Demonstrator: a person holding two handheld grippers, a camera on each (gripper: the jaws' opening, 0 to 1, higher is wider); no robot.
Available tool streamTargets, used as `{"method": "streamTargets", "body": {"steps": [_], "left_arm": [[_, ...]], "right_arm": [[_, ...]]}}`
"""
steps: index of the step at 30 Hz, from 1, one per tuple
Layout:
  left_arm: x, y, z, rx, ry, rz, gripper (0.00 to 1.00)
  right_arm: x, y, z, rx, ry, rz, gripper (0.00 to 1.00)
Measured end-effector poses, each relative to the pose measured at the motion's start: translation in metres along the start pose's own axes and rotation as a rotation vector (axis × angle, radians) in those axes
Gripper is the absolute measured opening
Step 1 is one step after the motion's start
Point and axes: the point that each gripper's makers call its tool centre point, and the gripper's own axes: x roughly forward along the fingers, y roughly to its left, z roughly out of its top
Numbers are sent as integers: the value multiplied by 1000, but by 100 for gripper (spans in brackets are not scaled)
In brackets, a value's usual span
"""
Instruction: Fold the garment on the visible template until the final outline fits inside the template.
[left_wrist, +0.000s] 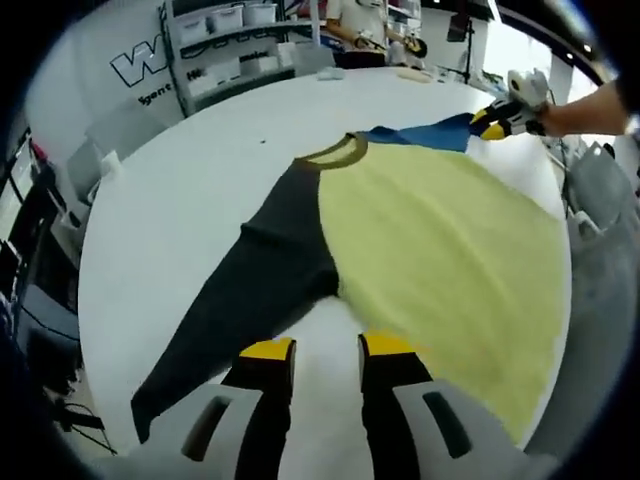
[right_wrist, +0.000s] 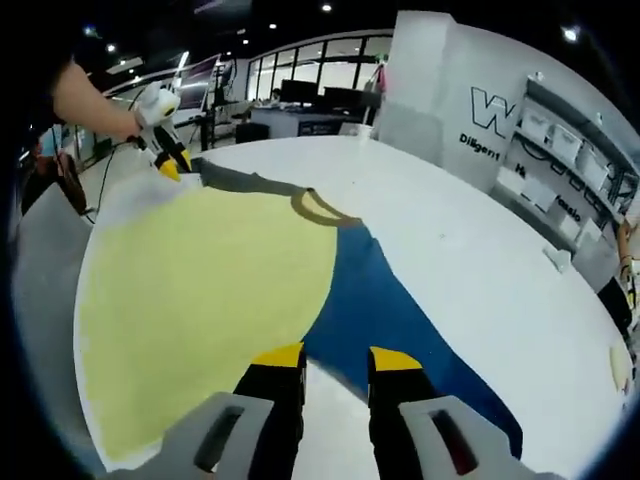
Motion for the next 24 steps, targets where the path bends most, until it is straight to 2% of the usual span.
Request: {"method": "streamTargets", "body": {"steps": [7,11,20,24], "left_arm": [[22,31,20,0,4,19,32],[31,49,28,0,9,33,35],[48,79,28,-15,33,53,38],[51,89,32,-31,28,56,39]], "right_arm": [[32,-41,7,0,24,-26,22],[46,-58,3,-6,59,-30,23],[65,-77,-12,-1,127,0,22],[67,-70,-14,21,145,27,23]]}}
